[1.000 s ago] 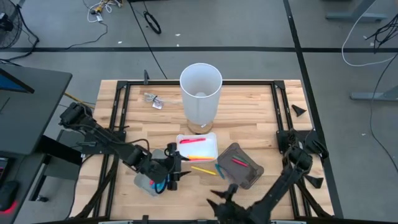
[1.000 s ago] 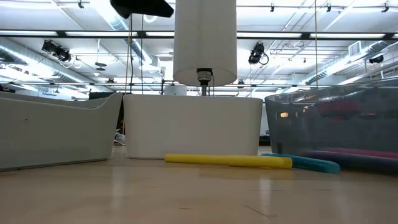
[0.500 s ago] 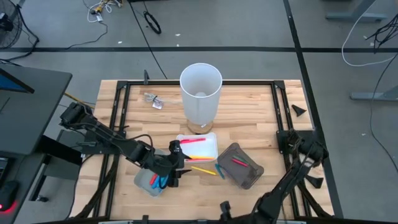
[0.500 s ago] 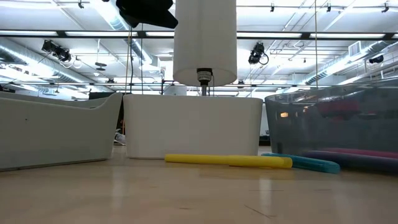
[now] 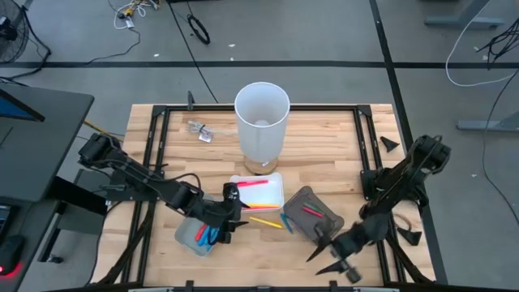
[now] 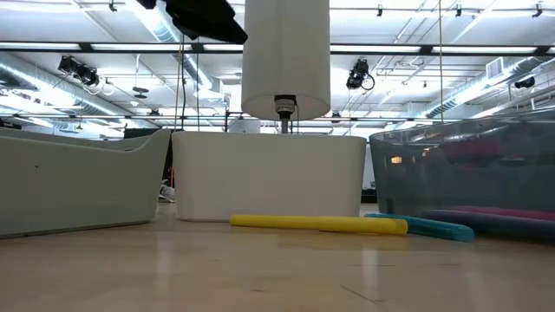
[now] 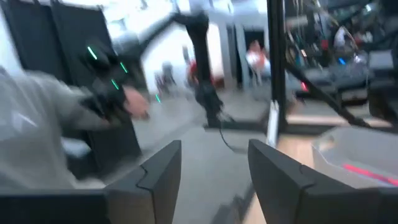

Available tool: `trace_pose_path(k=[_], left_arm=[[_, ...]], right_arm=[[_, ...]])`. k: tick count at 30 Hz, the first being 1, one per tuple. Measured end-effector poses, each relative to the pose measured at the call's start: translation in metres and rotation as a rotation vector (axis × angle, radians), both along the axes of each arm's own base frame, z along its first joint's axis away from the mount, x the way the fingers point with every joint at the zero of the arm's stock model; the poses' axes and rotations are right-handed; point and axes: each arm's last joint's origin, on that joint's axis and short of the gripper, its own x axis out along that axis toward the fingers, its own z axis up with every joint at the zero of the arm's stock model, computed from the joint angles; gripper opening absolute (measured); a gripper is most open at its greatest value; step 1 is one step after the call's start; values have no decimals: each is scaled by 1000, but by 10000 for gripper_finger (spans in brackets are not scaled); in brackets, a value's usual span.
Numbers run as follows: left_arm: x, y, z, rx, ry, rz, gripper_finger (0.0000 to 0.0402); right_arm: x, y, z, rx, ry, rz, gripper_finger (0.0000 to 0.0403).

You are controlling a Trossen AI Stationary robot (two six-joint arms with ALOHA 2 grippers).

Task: Pick & Place Markers
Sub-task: Put the yellow marker pen in the white bin

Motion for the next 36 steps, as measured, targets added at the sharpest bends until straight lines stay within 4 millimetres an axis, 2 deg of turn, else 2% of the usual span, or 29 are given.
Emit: trace_pose_path(k=[5, 8, 14, 21, 25, 30, 36], left_arm=[[7, 7, -9, -5, 70, -19, 225], [21, 6, -14, 5, 130, -37, 225], [58, 0, -22, 78, 313, -28, 225], [103, -8, -22, 95, 418, -63, 224], [122, -8, -28, 105, 500, -57, 224], [134, -10, -36, 76, 511, -72, 224], [138, -13, -61, 46, 583, -73, 215]], right_arm=[[-23, -28, -9, 74, -58, 20, 186], [-29, -36, -11, 86, -90, 15, 186], [-30, -38, -11, 29, -136, -7, 186], [-30, -38, -11, 59, -123, -21, 186], [-30, -38, -10, 65, -124, -21, 186], [-30, -38, -10, 68, -126, -21, 186], [-30, -38, -9, 74, -131, -21, 186]])
